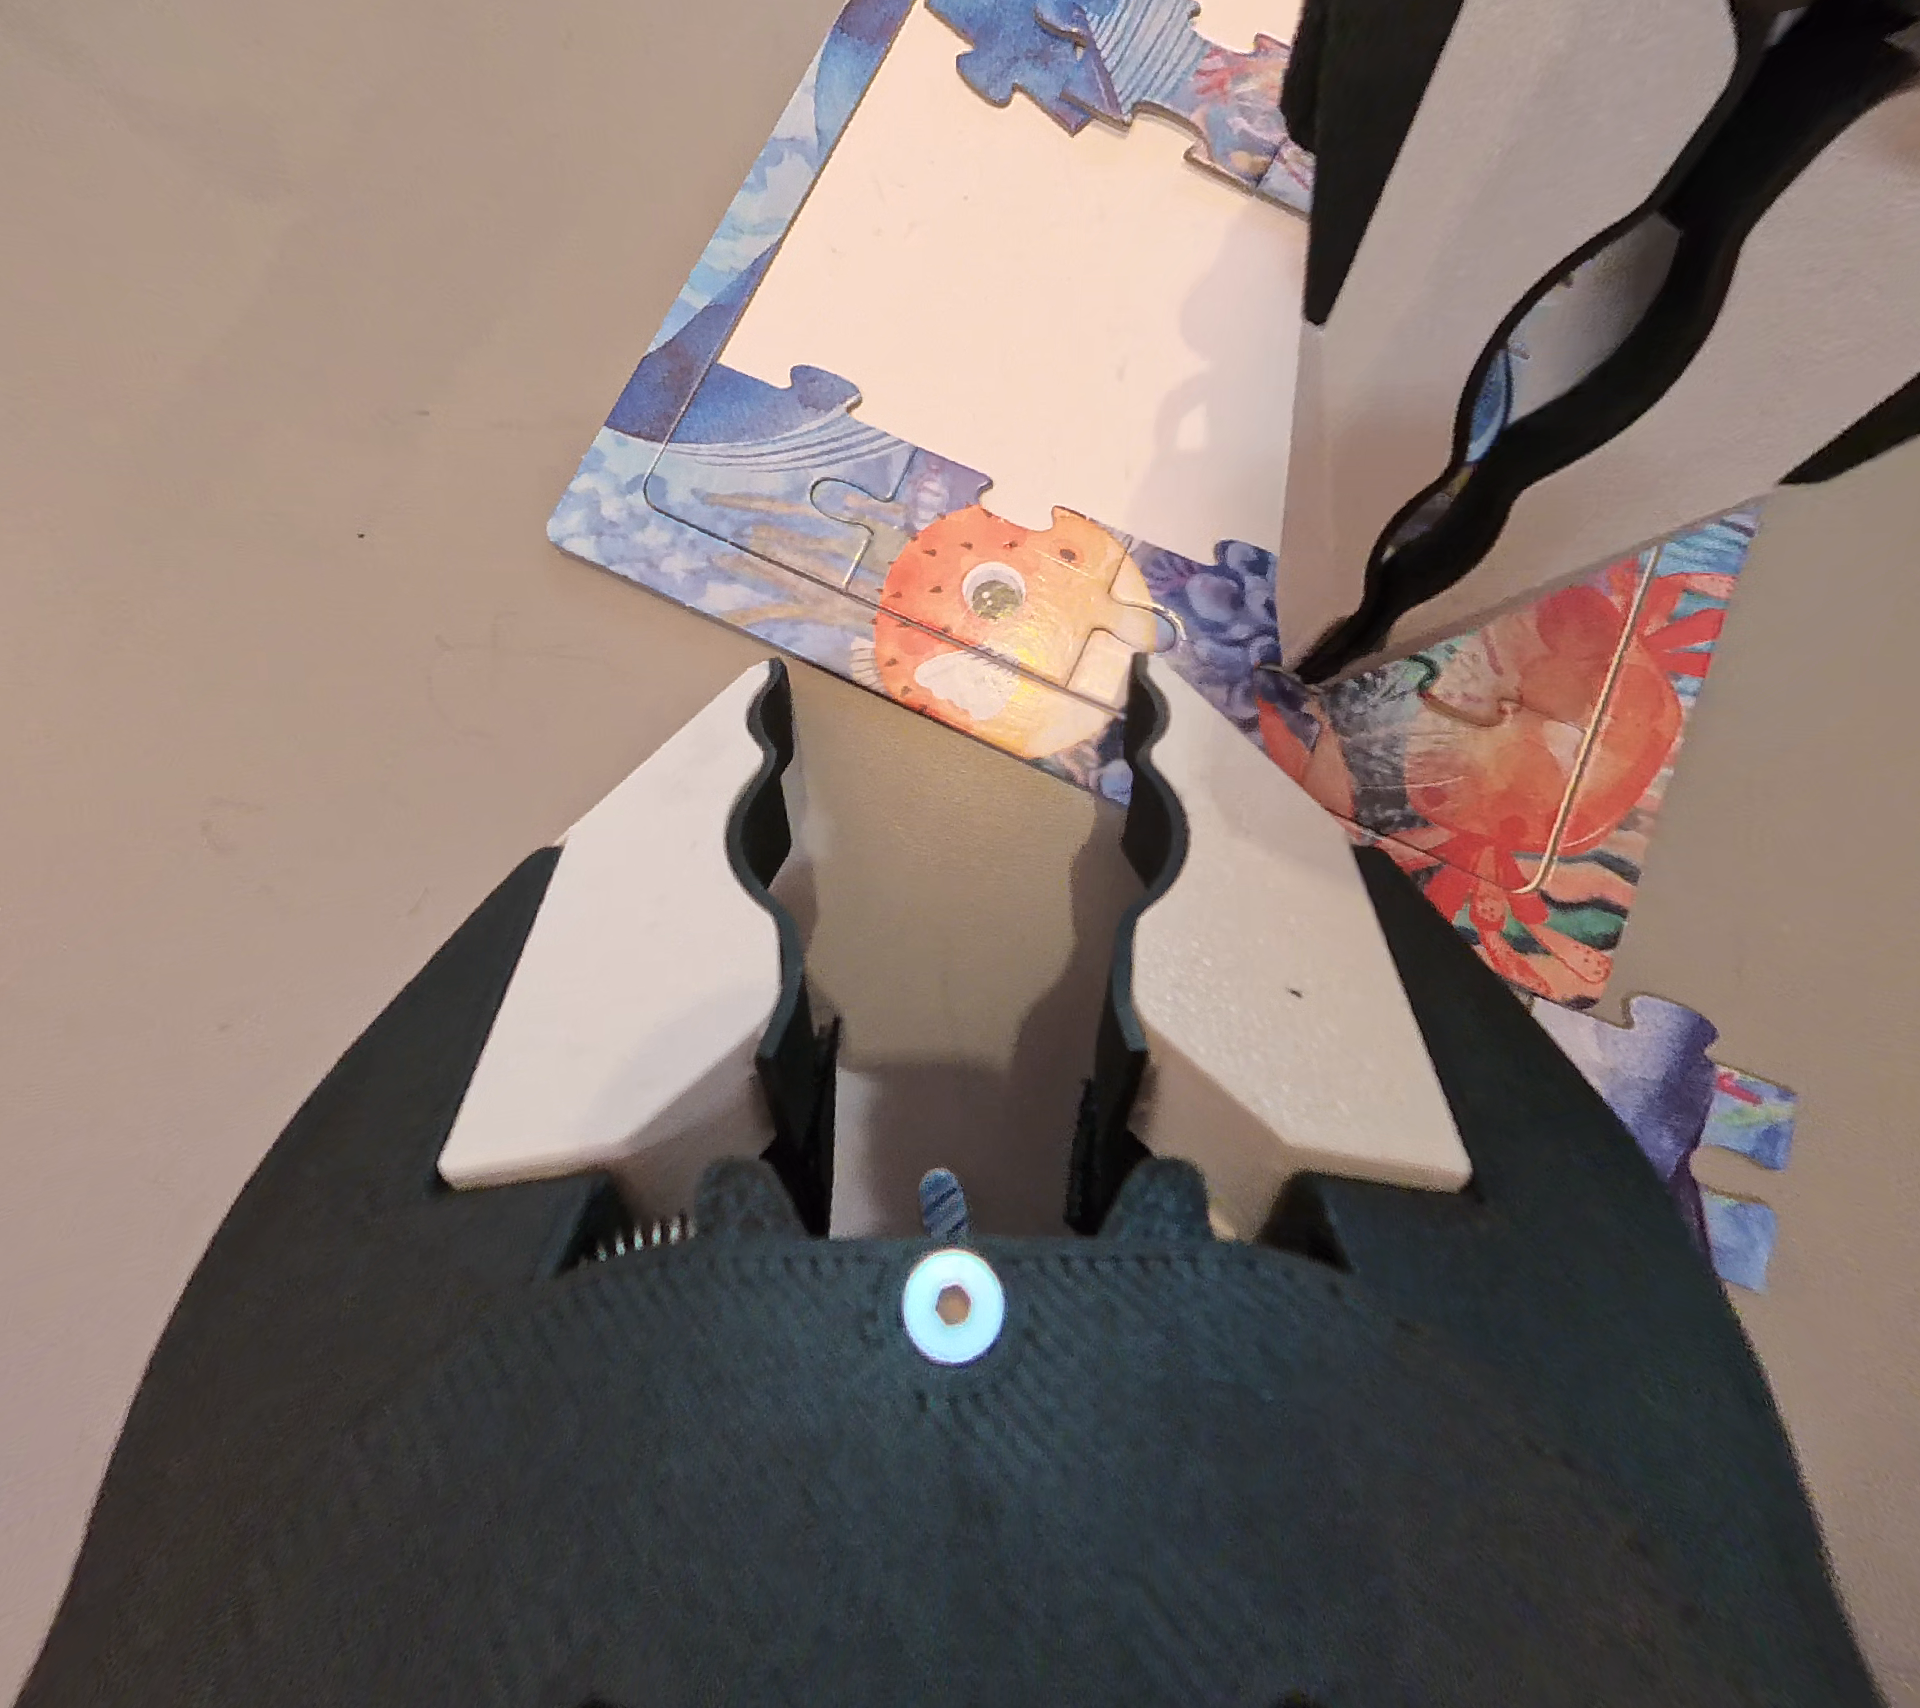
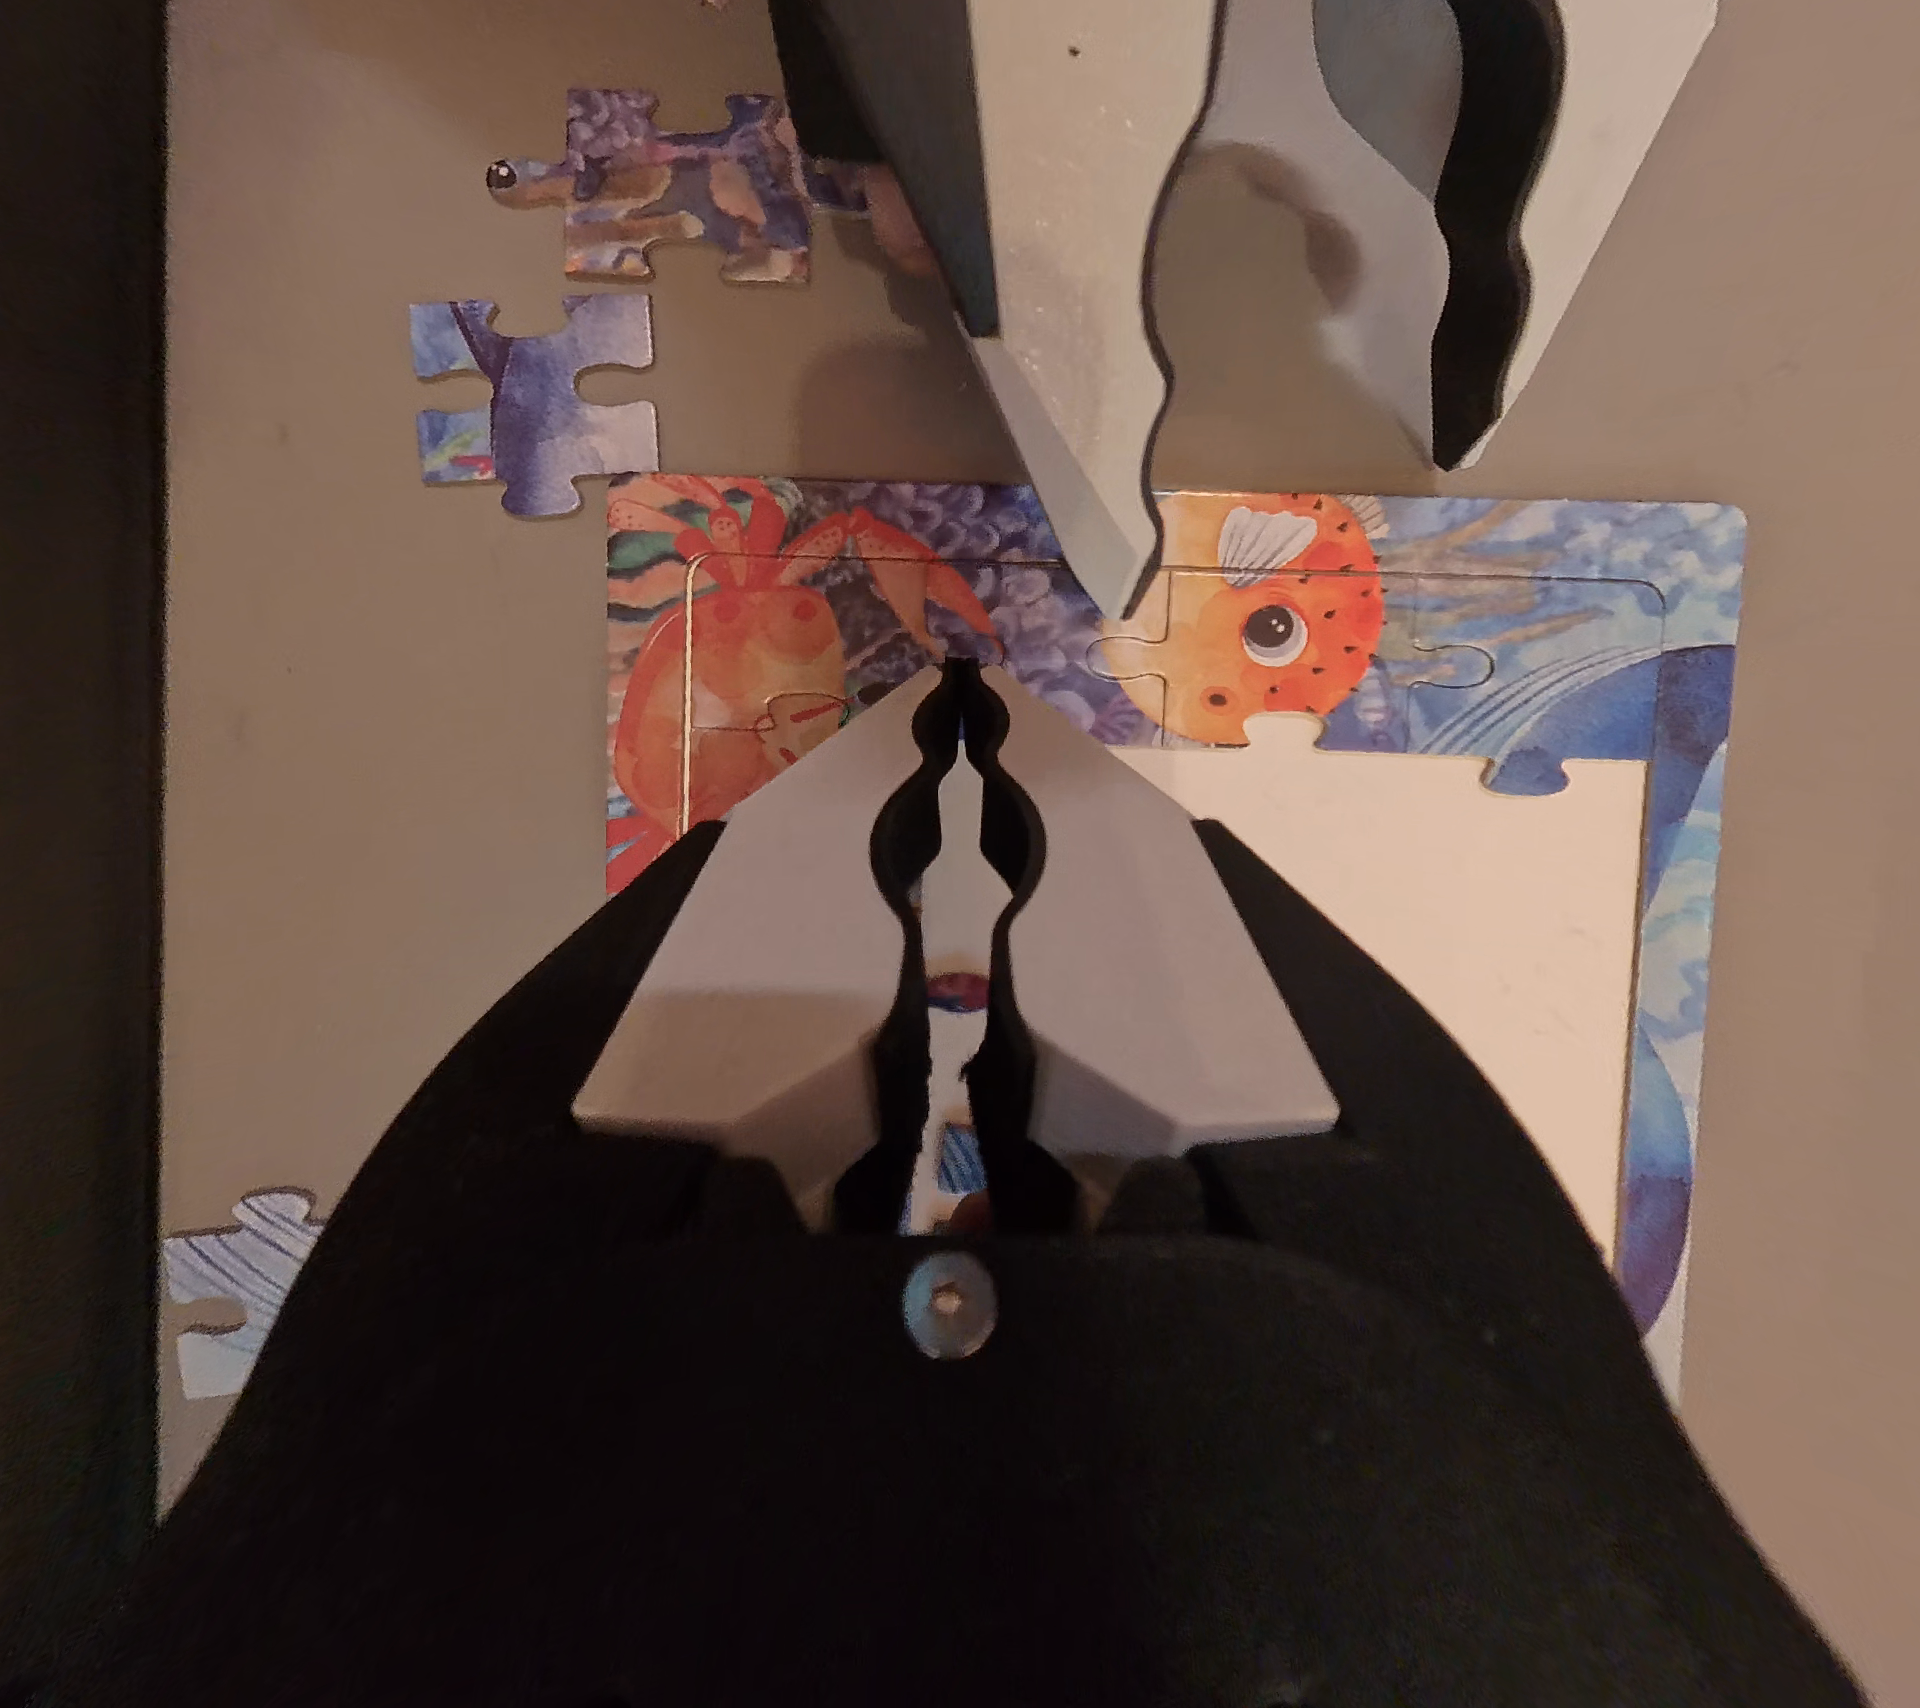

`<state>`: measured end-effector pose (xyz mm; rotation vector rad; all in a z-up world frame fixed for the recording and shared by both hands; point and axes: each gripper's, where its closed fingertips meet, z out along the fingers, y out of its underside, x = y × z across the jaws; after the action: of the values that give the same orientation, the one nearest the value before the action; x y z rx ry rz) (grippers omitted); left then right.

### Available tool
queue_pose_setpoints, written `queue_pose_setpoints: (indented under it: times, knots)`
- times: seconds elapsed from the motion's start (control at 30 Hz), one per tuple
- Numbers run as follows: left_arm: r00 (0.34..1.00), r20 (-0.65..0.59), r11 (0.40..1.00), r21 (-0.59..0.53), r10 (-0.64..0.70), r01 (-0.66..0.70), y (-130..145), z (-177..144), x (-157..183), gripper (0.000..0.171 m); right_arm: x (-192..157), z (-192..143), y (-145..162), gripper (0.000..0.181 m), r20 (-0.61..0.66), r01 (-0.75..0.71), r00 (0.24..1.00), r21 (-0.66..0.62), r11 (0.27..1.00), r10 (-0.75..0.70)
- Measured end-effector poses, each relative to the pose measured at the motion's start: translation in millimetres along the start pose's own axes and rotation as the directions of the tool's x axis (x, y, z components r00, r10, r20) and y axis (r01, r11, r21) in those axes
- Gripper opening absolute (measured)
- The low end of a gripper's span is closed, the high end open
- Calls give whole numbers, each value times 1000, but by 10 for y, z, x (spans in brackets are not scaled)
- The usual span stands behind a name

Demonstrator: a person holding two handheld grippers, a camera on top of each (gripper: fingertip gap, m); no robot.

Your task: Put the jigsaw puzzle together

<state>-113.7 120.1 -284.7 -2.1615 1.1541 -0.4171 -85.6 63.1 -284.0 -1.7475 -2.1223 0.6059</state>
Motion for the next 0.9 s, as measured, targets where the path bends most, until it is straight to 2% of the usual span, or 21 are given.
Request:
queue_pose_setpoints:
  times: [0.03,0.33,0.6,0.73,0.8,0.9]
  knots:
    - [1000,-1,1000,-4,7,-7,5,-8,12,65,-1,-2,4,0,6,-8,1000,3,1000,8]
    - [995,-50,996,-14,86,-87,25,-51,243,71,4,12,-9,0,15,-27,1000,40,999,26]
    - [997,-45,997,-14,70,-71,37,-48,230,69,25,31,-9,0,9,-36,999,52,998,35]
    - [996,-41,997,-19,78,-79,40,-56,232,65,57,-126,32,0,-1,-50,999,38,998,50]
    - [997,-29,997,-25,78,-78,46,-63,198,65,14,-198,85,0,49,-73,996,34,997,71]
    - [997,-30,997,-28,72,-72,50,-63,185,64,25,-120,144,0,49,-80,996,10,997,79]
